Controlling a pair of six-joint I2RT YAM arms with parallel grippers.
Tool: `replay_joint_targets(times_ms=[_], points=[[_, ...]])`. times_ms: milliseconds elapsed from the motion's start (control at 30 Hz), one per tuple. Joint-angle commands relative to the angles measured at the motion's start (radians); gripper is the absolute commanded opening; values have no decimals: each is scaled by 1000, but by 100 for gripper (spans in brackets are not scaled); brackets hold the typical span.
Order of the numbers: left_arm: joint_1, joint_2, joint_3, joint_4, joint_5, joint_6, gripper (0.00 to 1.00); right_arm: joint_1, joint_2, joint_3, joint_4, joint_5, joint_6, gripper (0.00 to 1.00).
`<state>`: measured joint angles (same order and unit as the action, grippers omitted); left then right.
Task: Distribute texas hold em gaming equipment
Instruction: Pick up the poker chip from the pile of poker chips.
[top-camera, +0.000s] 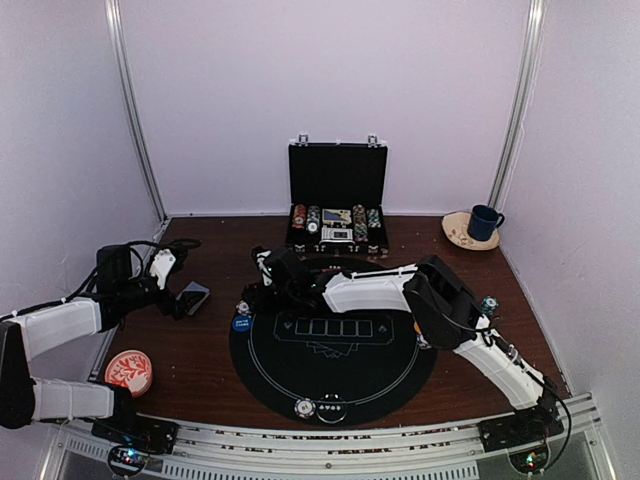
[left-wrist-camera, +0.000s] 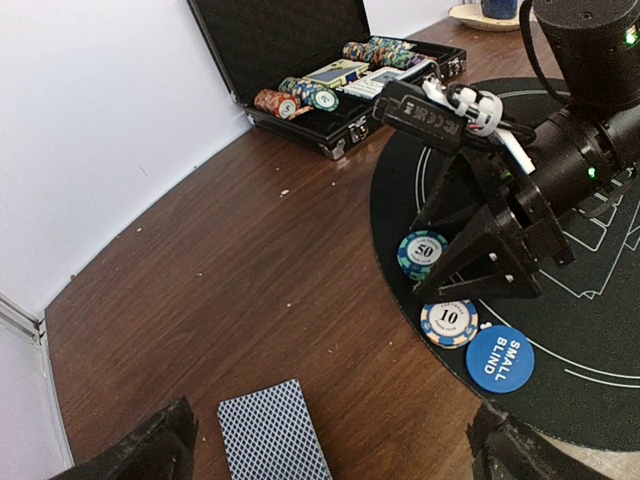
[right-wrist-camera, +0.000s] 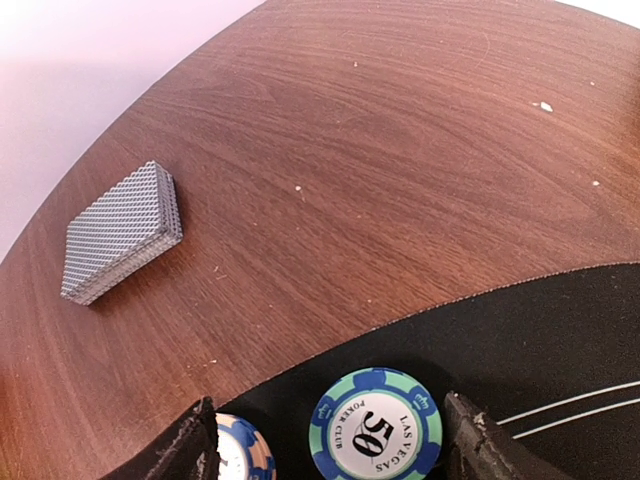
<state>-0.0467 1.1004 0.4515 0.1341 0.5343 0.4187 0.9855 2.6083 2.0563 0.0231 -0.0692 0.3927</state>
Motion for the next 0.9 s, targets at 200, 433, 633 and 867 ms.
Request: replay_joint_targets(times_ms=[200,433,633,867], points=[[-2,4,-4,48,6,11,98,6,-8,3,10,-63,27,76],[-2,5,-4,49,6,11,98,10,13,28,2,-73,34,76],[-2,6,-4,49,9,11,98,12,16,36,3,-78,32,76],[-2,6,-4,50,7,10,98,10,-36,12,-34,16,13,78]])
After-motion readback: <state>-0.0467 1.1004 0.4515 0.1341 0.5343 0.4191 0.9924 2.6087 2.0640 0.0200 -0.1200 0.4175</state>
